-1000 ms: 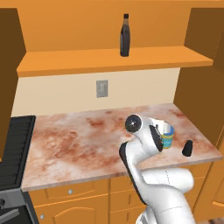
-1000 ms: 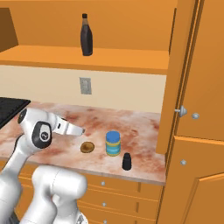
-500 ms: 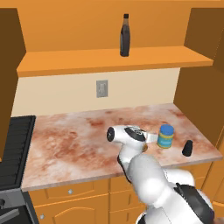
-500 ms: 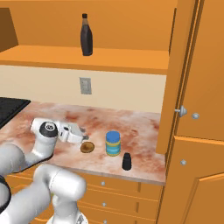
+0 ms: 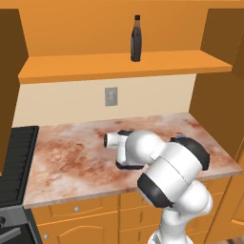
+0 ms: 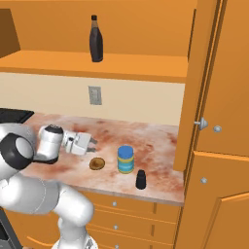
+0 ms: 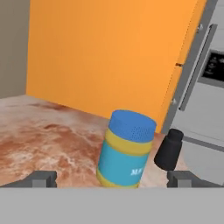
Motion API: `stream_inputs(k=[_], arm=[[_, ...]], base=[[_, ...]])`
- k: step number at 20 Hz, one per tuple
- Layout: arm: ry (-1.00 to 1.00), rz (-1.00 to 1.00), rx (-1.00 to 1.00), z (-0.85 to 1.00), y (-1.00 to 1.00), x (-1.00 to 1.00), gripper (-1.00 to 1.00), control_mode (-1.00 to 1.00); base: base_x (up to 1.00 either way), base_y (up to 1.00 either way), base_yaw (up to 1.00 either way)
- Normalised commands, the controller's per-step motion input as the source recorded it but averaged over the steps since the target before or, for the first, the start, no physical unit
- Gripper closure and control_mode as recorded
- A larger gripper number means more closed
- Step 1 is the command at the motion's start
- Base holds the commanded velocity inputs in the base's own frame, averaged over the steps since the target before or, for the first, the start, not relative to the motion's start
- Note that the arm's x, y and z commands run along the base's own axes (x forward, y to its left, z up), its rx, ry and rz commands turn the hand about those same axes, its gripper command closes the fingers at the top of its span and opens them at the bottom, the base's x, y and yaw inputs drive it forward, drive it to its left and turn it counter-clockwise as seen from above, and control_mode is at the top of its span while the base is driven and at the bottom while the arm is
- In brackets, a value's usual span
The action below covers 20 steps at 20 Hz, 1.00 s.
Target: There are various items on the counter. Only move the condiments/shakers into the cabinet.
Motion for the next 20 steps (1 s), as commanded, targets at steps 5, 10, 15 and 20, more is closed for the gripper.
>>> stream_inputs(k=[5, 10, 15, 20], arm=[[0.0, 0.0, -0.01, -0.07, -0.25, 0.01, -1.0, -1.0], [-0.05, 0.0, -0.04, -0.1, -0.38, 0.0, -1.0, -1.0], [-0.1, 0.0, -0.01, 0.0, -0.36, -0.11, -1.0, -1.0], [-0.11, 0.0, 0.0, 0.0, -0.31, -0.06, -1.0, -1.0]], base=[[0.0, 0.0, 0.0], [0.0, 0.0, 0.0], [0.0, 0.0, 0.0], [0.0, 0.0, 0.0]])
